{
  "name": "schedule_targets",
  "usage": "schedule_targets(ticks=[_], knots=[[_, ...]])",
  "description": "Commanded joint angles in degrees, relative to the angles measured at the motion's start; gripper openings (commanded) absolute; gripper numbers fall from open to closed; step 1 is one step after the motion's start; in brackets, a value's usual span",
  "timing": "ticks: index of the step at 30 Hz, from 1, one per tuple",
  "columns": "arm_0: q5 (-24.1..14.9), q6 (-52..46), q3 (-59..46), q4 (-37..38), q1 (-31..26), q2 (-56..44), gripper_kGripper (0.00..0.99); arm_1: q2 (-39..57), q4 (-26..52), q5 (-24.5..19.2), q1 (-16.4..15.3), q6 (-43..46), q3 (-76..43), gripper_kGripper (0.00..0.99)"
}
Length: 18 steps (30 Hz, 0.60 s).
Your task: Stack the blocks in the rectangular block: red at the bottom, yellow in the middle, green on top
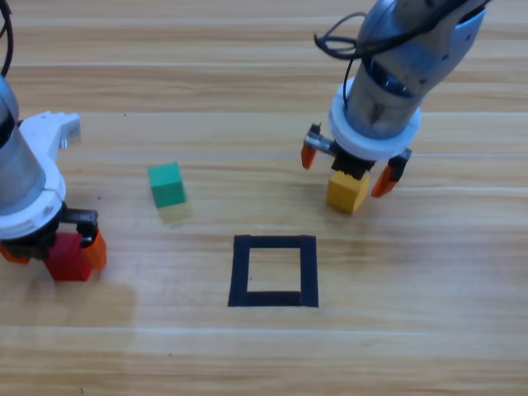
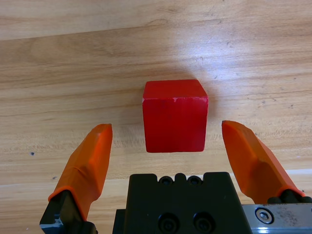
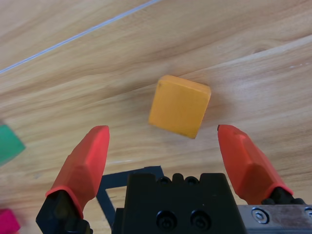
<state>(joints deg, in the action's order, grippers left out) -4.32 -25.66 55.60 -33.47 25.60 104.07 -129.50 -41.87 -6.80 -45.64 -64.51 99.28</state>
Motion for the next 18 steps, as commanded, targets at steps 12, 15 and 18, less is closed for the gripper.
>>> schedule_targets(ticks=[12, 15, 18], knots=[[0.45, 0.18, -3.13, 6.13, 1.39, 5.53, 0.819, -9.11, -3.84, -1.46, 2.66, -2.11, 4.52, 0.931], [0.36, 0.35, -2.95, 6.49, 1.39, 5.88, 0.681, -9.55, -3.84, -1.90, 2.84, -2.46, 4.78, 0.923], [0.10, 0.44, -2.86, 6.49, 1.39, 6.23, 0.509, -9.72, -3.84, -2.34, 2.93, -3.34, 4.70, 0.922]])
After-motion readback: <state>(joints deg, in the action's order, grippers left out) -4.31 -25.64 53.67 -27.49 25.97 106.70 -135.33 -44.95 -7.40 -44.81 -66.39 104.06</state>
